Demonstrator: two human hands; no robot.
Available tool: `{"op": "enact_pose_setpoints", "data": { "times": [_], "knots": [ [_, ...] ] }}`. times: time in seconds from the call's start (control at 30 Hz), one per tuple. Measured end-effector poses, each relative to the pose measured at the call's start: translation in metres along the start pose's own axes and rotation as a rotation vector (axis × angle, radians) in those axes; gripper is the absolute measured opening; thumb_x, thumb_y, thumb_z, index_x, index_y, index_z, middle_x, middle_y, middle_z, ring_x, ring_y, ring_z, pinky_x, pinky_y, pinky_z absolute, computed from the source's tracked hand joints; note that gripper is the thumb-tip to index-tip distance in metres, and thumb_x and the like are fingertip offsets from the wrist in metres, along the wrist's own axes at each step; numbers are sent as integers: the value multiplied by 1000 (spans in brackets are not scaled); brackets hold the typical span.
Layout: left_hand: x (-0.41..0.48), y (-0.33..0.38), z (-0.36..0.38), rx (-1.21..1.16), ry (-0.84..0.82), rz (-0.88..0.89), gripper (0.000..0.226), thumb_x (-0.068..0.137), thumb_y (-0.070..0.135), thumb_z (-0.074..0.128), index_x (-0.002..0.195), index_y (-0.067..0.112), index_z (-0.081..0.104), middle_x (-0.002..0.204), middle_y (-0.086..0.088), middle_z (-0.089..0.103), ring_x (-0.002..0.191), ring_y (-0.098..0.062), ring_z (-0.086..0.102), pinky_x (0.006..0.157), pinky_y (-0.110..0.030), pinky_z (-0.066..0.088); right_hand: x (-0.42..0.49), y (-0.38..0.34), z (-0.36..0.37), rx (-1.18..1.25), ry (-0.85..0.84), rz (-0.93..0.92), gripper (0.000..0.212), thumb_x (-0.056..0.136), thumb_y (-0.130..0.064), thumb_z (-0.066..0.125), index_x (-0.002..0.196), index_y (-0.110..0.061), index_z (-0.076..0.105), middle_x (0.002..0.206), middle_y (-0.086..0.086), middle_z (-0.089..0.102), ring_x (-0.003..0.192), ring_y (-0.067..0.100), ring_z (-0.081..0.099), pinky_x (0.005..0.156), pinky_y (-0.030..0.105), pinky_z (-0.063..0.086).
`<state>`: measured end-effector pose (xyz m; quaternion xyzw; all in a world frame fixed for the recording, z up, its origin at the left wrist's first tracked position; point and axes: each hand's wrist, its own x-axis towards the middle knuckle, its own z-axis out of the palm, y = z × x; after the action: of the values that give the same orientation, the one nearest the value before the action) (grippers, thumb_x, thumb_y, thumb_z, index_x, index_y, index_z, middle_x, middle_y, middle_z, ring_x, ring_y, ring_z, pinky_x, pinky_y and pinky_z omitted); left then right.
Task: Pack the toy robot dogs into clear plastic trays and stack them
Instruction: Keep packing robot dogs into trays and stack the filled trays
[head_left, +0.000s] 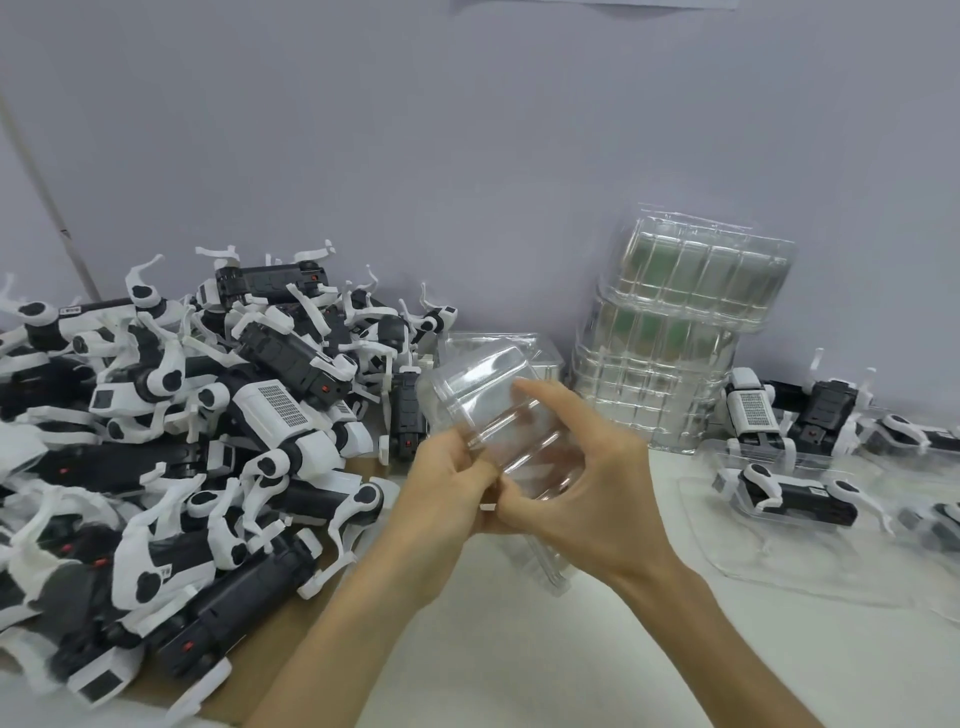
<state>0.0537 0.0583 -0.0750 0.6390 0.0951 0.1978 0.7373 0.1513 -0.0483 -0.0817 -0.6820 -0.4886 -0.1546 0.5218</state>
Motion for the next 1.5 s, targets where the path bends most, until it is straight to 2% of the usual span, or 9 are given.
{"op": "enact_pose_setpoints", "data": {
  "times": [0.1, 0.3, 0.43, 0.63, 0.9, 1.0, 1.13, 1.37, 1.5],
  "knots": [
    [1, -5, 3, 52, 90, 10, 46, 98, -8, 40, 120, 20, 68, 54, -2, 53, 46, -8, 46, 58, -31, 53, -3, 4, 2, -39, -2, -26, 80, 54, -18, 86, 130, -26, 61, 110, -15, 69, 97, 12, 70, 76, 31, 60],
    [1, -4, 9, 25, 104, 18, 47, 98, -10, 38, 116, 22, 67, 93, -10, 76, 72, -21, 68, 64, -39, 60, -1, 9, -3, -22, 0, -92, 76, 58, -24, 83, 132, -20, 63, 118, -20, 65, 103, 17, 70, 76, 23, 58],
    [-1, -6, 7, -15, 78, 20, 32, 102, -2, 44, 115, 17, 67, 93, -15, 76, 77, -26, 74, 60, -37, 60, 2, 15, -7, -32, 60, -93, 72, 59, -24, 82, 129, -18, 65, 122, -24, 61, 91, 2, 67, 72, 18, 56],
    [-2, 5, -29, -114, 87, -4, 35, 102, 5, 45, 105, 24, 74, 102, -19, 75, 85, -39, 74, 60, -38, 60, 12, 28, -43, 46, 244, 91, 71, 62, -36, 75, 131, -33, 60, 98, -16, 66, 77, 12, 66, 62, 27, 59],
    [3, 10, -25, -152, 298, -3, 21, 97, 16, 57, 114, 10, 67, 105, -12, 75, 104, -44, 67, 73, -42, 59, 22, 30, -49, 216, 88, 411, 109, 45, -53, 89, 143, -42, 40, 125, -12, 56, 112, 5, 59, 84, 21, 52],
    [2, 18, -27, -226, 322, -21, 24, 98, 12, 57, 119, 3, 64, 111, -25, 70, 108, -47, 64, 75, -42, 62, 26, 25, -55, 349, 76, 423, 87, 58, -43, 87, 137, -28, 54, 118, -4, 69, 110, 17, 66, 89, 33, 56],
    [3, 32, -37, -333, 258, 6, 29, 97, 7, 53, 121, -8, 59, 106, -19, 73, 101, -49, 66, 71, -41, 62, 45, 13, -51, 391, 147, 310, 60, 77, -18, 81, 133, -24, 58, 108, -1, 71, 100, 16, 68, 79, 25, 57],
    [6, 44, -38, -297, 182, -45, 23, 96, 10, 49, 109, -5, 60, 112, -38, 63, 97, -58, 63, 85, -58, 55, 121, 36, 4, -216, -104, -40, 54, 85, 3, 70, 130, -25, 64, 109, -13, 61, 91, 1, 55, 85, 1, 33],
    [3, 46, -35, -365, 120, -104, 28, 91, 9, 43, 114, -1, 56, 118, -49, 48, 100, -63, 57, 83, -57, 55, 147, 68, 37, -484, -288, -45, 60, 87, 7, 58, 136, -27, 60, 105, -2, 59, 105, 18, 52, 95, 34, 39]
  ]
}}
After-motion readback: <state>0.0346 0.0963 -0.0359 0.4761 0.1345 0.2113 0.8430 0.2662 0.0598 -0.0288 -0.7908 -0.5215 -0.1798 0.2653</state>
